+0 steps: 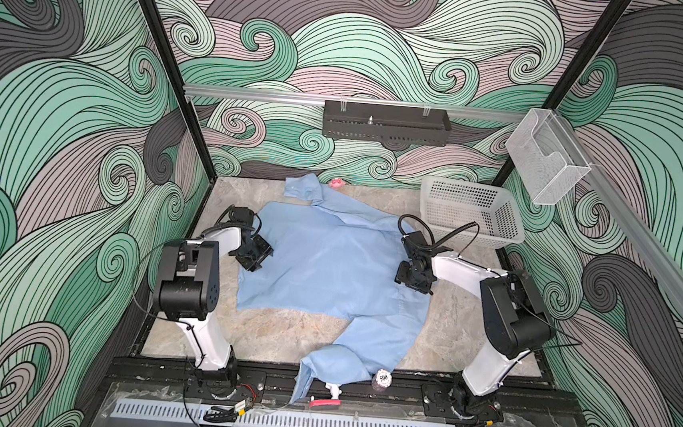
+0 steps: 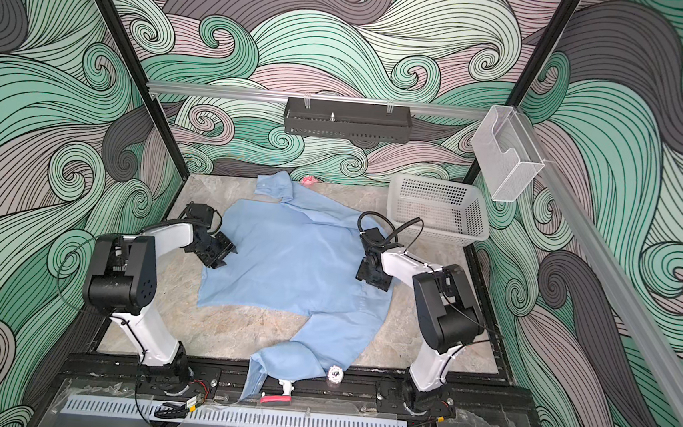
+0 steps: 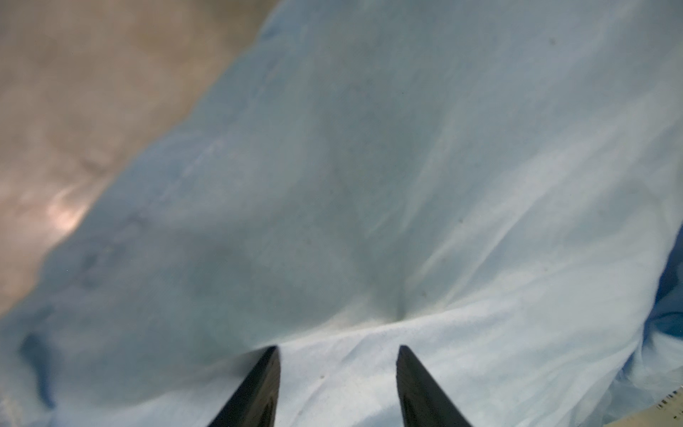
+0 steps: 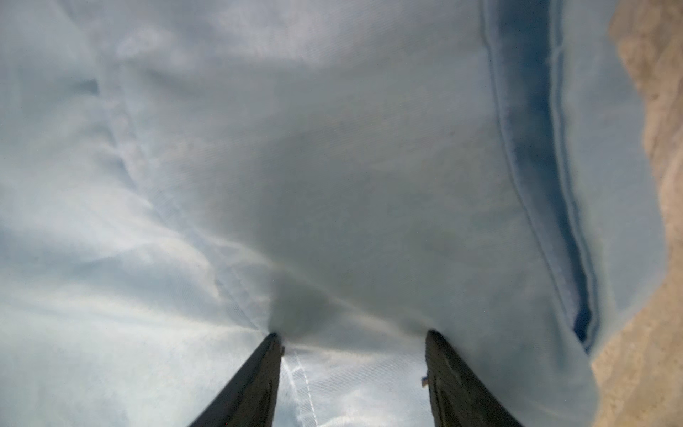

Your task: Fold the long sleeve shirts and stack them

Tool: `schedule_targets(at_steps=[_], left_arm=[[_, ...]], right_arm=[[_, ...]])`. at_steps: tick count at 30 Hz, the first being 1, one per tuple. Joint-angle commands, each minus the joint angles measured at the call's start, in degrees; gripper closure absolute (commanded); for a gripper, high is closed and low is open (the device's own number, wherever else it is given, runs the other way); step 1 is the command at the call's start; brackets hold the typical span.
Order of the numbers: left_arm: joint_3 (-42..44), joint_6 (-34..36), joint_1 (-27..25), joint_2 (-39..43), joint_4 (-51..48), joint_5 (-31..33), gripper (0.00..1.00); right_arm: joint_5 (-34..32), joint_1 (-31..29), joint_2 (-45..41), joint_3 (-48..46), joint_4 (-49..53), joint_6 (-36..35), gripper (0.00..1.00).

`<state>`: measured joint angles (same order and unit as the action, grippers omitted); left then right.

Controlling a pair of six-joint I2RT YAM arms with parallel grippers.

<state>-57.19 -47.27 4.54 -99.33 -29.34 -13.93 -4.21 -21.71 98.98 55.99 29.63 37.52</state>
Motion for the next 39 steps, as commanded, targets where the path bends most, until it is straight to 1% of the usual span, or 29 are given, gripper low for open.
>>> schedule_targets(at_steps=[1,3,5,8,10,13,15,17,21,27,30,33,35,38,39], left_arm=[[6.9,3.0,2.4,4.5,-7.8,1.8,0.45],[9.3,5.3,3.9,9.3,-10.2,2.3,0.44],[9.8,7.0,5.0,13.2,-12.2,2.2,0.44],[5.9,8.5,5.1,16.9,-13.8,0.0,0.41],[1.5,8.9,3.6,17.5,-13.0,-1.4,0.39],[-7.6,9.7,-1.9,16.5,-11.0,0.2,0.36],[-14.7,10.0,-6.1,12.1,-9.9,0.7,0.35],[-21.5,9.6,-9.0,5.6,-9.9,0.4,0.35],[-35.1,7.4,-13.2,-8.8,-11.6,-0.2,0.34],[-50.6,4.9,-16.8,-25.8,-13.0,-0.6,0.33],[-59.2,5.7,-17.9,-33.5,-15.8,-0.5,0.33],[-65.5,6.0,-18.2,-39.0,-17.1,-0.1,0.35],[-68.6,6.2,-18.2,-41.4,-17.1,-0.3,0.40],[-72.0,6.1,-18.4,-43.6,-17.7,-1.2,0.54],[-72.3,6.1,-18.5,-43.8,-17.4,-1.6,0.61]], right_arm=[[3.8,-1.3,-1.3,-5.7,7.3,1.1,0.37],[4.1,-2.2,-3.3,-6.9,8.5,0.9,0.37],[4.2,-2.8,-5.1,-7.0,9.5,0.5,0.37],[4.0,-3.2,-7.7,-4.9,11.0,-0.6,0.36],[2.7,-3.5,-9.0,-1.7,12.5,-1.2,0.34],[1.1,-3.7,-9.5,3.9,14.5,-2.2,0.32],[0.4,-3.6,-9.2,6.5,15.2,-2.6,0.32],[0.1,-3.5,-8.5,7.7,15.1,-2.5,0.32],[1.7,-3.3,-5.7,8.6,14.9,-2.5,0.31],[3.6,-2.7,-3.3,7.4,12.8,-3.1,0.32],[4.6,-2.6,-2.3,6.5,12.1,-3.0,0.32],[5.2,-2.5,-2.0,5.2,11.2,-3.0,0.33],[5.4,-2.6,-1.5,4.8,11.0,-3.2,0.33],[5.6,-2.5,-0.4,4.1,10.6,-3.4,0.34],[5.8,-2.4,0.1,3.6,10.0,-3.3,0.34]])
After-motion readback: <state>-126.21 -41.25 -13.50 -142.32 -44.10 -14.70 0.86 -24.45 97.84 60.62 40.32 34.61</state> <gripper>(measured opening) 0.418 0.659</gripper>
